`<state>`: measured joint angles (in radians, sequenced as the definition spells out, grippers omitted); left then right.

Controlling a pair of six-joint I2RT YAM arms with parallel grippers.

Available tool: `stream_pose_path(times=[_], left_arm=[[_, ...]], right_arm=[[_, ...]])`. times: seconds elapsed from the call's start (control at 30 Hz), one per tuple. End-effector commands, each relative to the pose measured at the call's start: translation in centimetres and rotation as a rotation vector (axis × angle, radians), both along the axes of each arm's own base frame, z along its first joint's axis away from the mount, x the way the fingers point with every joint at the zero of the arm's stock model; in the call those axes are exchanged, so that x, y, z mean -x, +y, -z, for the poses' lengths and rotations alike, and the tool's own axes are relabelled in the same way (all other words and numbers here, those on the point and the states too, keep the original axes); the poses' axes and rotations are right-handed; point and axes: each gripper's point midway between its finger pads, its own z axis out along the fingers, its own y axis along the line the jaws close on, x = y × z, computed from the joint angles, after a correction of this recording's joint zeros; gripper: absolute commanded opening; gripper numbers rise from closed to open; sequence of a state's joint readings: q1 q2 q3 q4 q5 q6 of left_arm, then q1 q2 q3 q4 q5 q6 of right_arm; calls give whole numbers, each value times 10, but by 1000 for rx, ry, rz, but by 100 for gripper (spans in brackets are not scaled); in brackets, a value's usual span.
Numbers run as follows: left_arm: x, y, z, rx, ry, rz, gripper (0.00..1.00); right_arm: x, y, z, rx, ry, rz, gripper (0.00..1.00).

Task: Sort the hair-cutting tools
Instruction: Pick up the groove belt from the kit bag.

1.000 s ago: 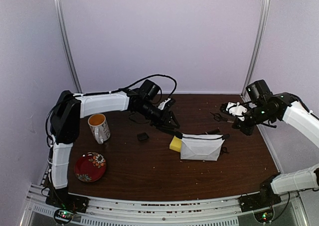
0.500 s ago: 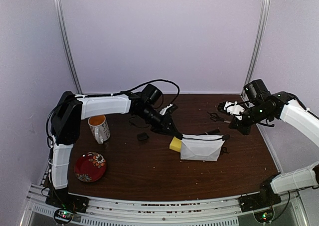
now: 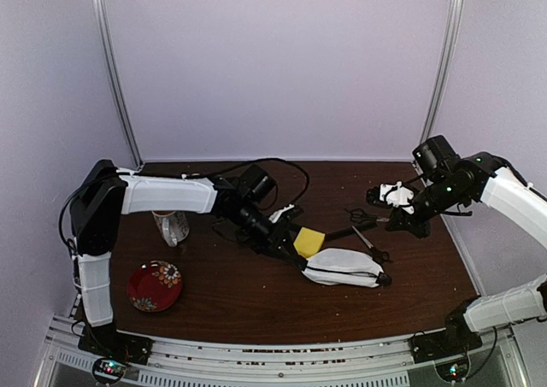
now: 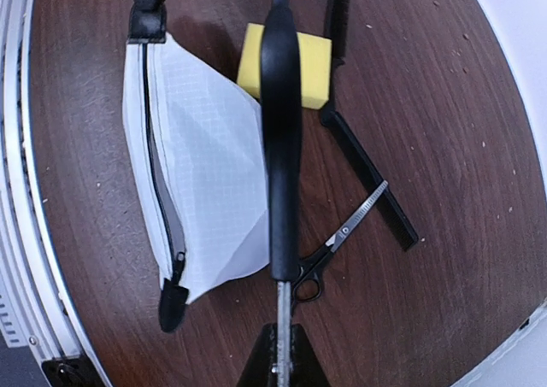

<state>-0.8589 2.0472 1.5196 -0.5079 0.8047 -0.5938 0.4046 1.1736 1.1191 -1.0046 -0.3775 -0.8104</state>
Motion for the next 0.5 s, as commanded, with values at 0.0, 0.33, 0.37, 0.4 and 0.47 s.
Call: stream_pose_path(times=[0.0,0.33,0.37,0.4,0.47], left_arm=[[10,11,-35,88,-66,-7,0],[25,41,-35,102,-84,-108,0],[26,43,-35,102,-82,-118,0],[26,44,-37,105,-84,-128,0],[27,45,-39,116,-88,-137,0]], right_arm=[[24,18,-2,63,1,-178,0],[41,62,2,219,-2,-306,0],[45,69,1,210,8,-320,0],[51,75,0,202,22,-331,0],[61,87,4,213,39,-339,0]])
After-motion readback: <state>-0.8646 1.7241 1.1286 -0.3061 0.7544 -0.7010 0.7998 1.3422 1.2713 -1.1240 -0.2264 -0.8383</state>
